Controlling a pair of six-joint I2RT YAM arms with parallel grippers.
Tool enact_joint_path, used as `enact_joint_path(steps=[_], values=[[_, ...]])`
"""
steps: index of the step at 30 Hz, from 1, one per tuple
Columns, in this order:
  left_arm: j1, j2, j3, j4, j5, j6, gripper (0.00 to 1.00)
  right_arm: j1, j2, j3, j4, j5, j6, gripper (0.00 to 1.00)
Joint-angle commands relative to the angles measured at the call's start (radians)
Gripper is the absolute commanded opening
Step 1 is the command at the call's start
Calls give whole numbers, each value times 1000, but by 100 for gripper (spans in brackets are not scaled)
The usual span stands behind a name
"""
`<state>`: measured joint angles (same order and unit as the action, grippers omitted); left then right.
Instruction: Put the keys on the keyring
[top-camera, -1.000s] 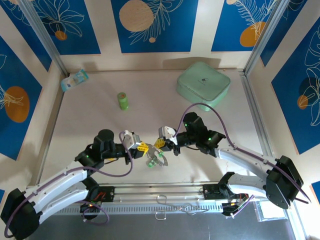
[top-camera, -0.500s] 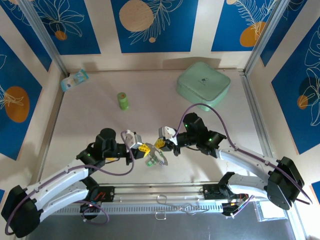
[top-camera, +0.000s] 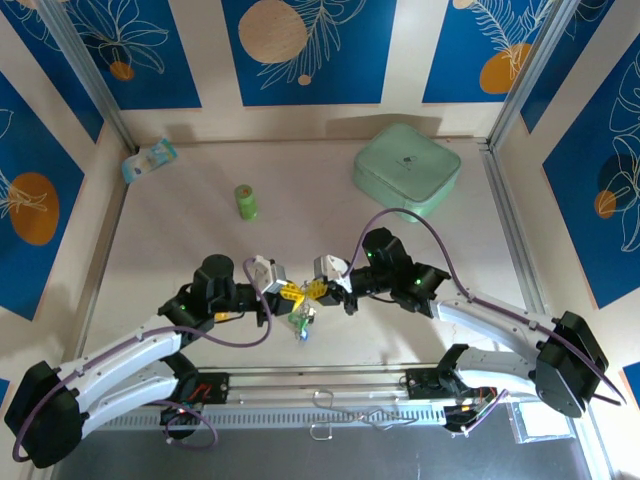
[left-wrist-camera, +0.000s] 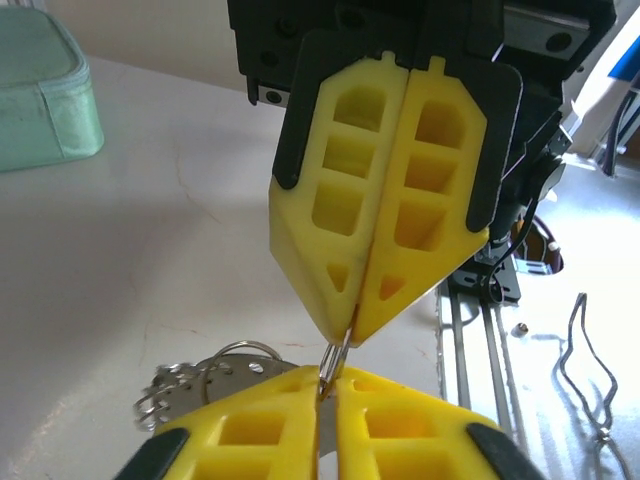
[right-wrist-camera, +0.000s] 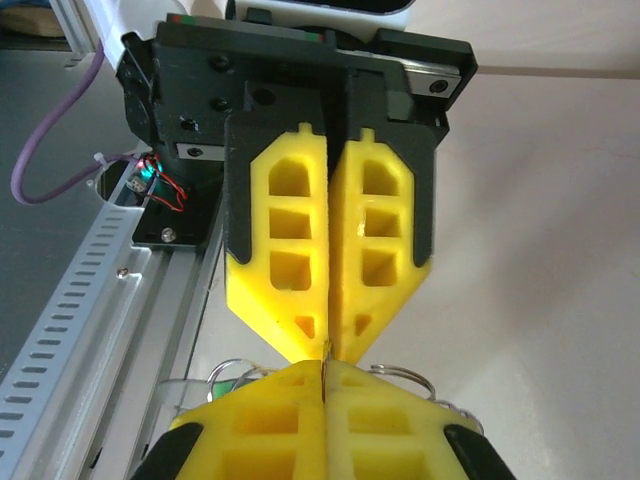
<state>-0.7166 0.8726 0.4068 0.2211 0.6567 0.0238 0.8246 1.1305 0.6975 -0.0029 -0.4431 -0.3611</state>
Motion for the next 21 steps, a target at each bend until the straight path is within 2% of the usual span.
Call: enact_joint_path(steps=[1,6,9,11,16,19,21], values=[[-11,-4,20,45,20,11,1,22,16,18,37,-30,19,0],[-12,-23,21,42,1,26,0,16,14,13,6,9,10,0],[-12,-41,34,-6,-44,54,0,-9,-6,16,-36,32,4,24],[-12,-56,51,-55,-78,77,0,-30,-30,14,-64,43,6,33],[-12,-57,101,-175,-139,105,0,-28,-58,0,-138,85,16,40],[-14,-41,117,-195,-161,84,0,13,-51,-13,-128,104,67,41],[-15,-35,128,-209,-189,56,0,49,-49,-23,-125,172,106,42]])
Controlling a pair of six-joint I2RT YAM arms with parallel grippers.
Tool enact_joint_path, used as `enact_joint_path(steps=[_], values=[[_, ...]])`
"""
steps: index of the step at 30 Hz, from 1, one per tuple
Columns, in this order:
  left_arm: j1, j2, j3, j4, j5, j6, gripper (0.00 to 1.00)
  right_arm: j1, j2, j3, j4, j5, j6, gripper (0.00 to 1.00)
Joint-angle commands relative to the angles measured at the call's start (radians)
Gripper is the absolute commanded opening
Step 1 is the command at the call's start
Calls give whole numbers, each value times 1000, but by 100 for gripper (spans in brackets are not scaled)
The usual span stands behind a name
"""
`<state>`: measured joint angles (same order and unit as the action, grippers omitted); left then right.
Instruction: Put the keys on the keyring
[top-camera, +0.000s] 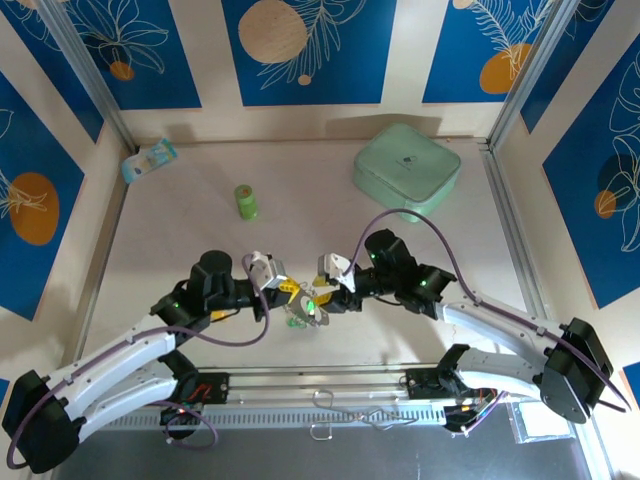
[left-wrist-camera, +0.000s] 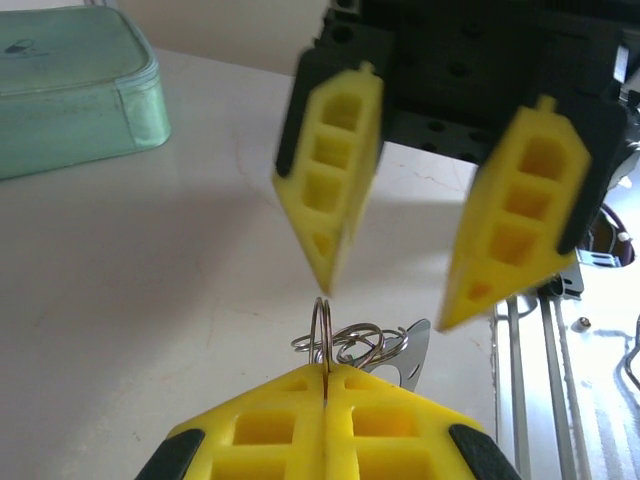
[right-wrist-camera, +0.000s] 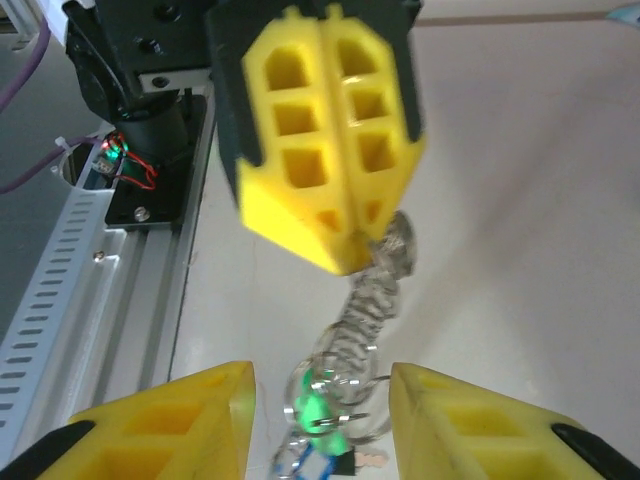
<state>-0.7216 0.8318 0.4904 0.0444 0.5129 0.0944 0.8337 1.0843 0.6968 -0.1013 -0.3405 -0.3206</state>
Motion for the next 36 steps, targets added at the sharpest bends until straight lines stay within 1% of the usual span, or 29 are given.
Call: enact_joint_path(steps=[1,5,10,13,14,15,16,17,19,20,27,33,36], values=[[-13,5,52,-39,-61,-26,0,53,-2,-24,-27,103,84,42],[-22,3,66,-56,-95,-67,0,108,5,-43,-25,256,157,44],[-31,1,66,-62,-122,-93,0,144,42,-55,-16,355,197,43],[-36,4,69,-63,-138,-96,0,154,71,-51,-6,364,217,38],[-38,4,71,-64,-143,-96,0,157,76,-49,2,359,221,35],[-39,6,73,-64,-148,-96,0,163,78,-49,12,359,227,29],[-41,6,73,-65,-156,-95,0,165,81,-49,21,360,232,23],[-42,7,75,-68,-163,-94,0,164,83,-49,29,365,240,14],[-43,9,79,-82,-177,-92,0,168,87,-44,38,369,255,2],[-42,10,84,-90,-185,-91,0,171,88,-40,42,375,262,0],[-47,22,115,-152,-234,-103,0,188,97,-3,26,465,325,0],[-48,52,138,-176,-283,-131,0,206,106,22,36,482,389,0],[-48,55,139,-170,-308,-126,0,206,110,43,12,480,443,0]])
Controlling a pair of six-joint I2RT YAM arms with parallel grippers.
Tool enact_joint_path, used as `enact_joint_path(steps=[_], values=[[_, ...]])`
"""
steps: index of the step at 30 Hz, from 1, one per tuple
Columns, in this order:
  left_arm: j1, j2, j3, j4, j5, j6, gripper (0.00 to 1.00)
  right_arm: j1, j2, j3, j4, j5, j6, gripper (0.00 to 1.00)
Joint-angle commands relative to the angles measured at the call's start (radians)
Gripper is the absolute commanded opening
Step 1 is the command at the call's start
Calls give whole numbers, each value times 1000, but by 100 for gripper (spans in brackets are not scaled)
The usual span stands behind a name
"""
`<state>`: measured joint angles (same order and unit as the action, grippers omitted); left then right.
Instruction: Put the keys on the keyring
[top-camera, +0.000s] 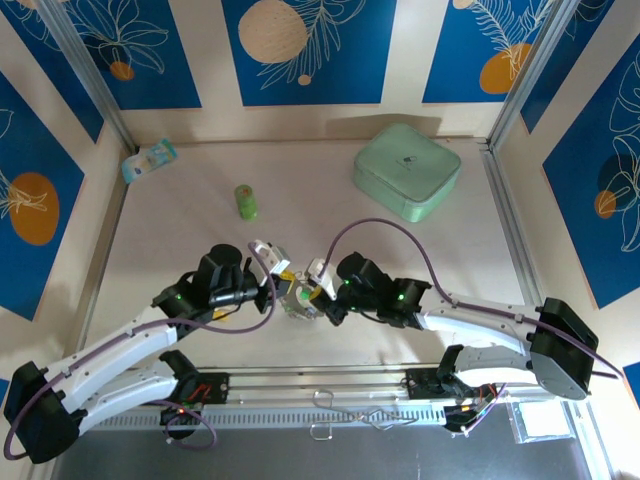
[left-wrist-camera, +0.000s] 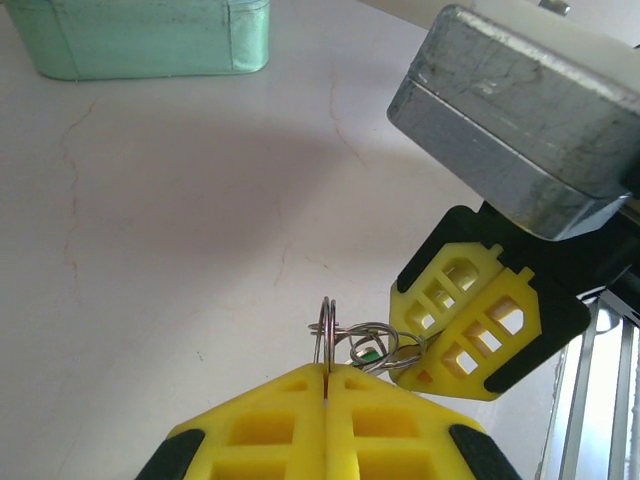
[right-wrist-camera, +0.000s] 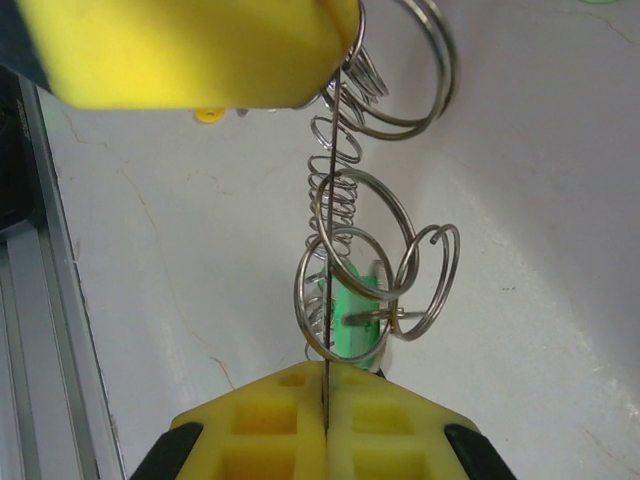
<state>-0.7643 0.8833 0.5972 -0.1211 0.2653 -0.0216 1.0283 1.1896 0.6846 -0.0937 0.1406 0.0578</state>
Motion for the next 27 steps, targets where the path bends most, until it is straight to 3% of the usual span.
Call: enact_joint_path(steps=[1,15,20,27], values=[[-7,2,32,-2,-68,-6,0,11,7,62,-1,-8,76,0],[-25,-51,1,78,-136,141,0,-6,54,114,-4,-99,310,0],[-33,-69,9,37,-196,190,0,-8,32,110,-15,-57,329,0],[-33,-35,50,-46,-171,187,0,-7,29,126,-43,-21,331,0]])
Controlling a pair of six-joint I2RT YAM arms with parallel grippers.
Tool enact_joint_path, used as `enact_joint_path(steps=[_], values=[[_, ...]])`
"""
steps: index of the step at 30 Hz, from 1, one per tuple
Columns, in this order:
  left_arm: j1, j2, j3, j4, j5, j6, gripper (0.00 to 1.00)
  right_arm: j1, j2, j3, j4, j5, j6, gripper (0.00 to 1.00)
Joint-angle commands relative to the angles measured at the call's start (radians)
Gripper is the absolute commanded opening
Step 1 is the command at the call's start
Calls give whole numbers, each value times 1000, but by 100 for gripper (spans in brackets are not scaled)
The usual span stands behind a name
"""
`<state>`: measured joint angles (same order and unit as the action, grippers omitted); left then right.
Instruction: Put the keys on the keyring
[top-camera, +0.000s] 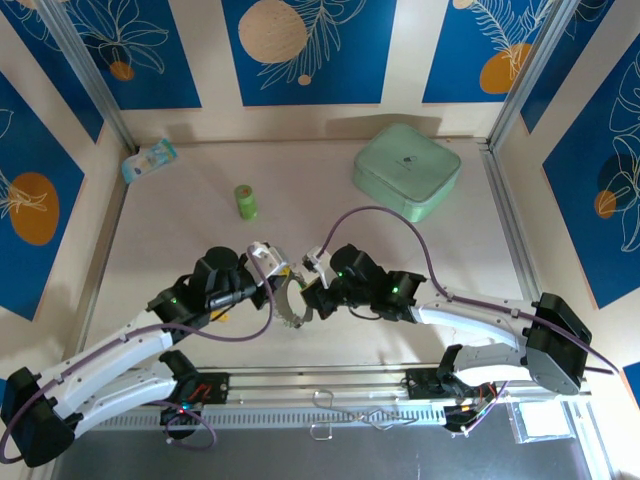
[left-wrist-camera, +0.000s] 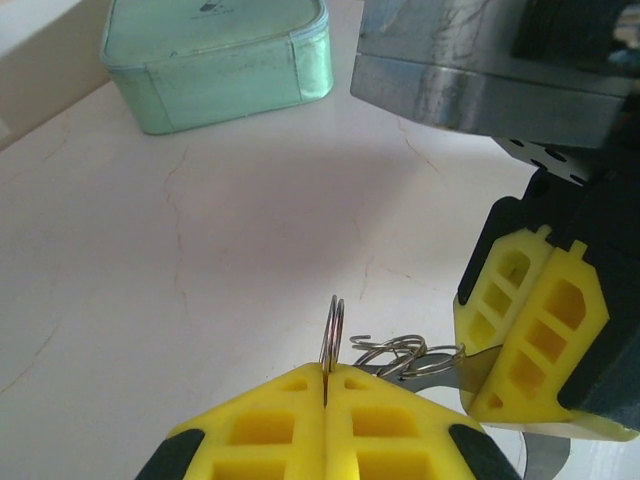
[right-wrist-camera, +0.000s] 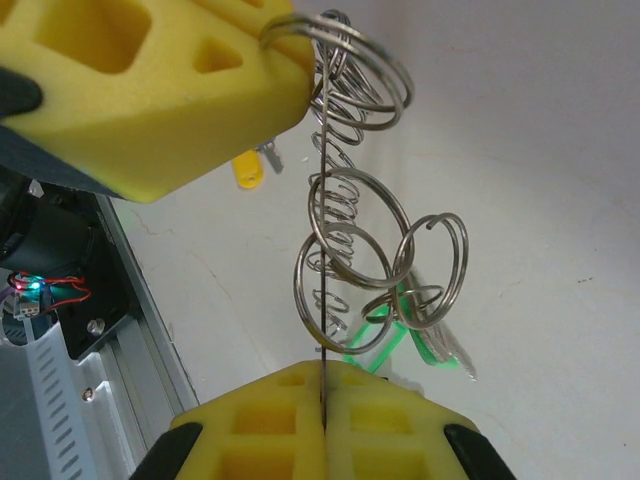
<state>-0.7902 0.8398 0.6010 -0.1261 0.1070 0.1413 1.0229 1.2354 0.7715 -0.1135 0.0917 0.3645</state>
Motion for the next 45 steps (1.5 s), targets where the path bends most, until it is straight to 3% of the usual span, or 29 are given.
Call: enact_joint_path(steps=[1,7,12,25,33,41,45], values=[[-6,13,50,-51,-18,23,0,-1,-16,41,-22,28,25,0],[-10,35,62,-70,-67,17,0,5,-24,44,-2,15,33,0],[-12,38,74,-75,-53,10,0,9,-10,61,-59,108,51,0],[-11,64,139,-142,-59,-152,0,8,46,104,-107,161,94,0],[-12,54,122,-87,-64,-100,0,9,41,74,-61,87,34,0],[-11,118,123,-49,6,-100,0,17,36,82,-33,63,14,0],[-11,114,121,-71,-11,-100,0,17,32,76,-23,70,14,0]])
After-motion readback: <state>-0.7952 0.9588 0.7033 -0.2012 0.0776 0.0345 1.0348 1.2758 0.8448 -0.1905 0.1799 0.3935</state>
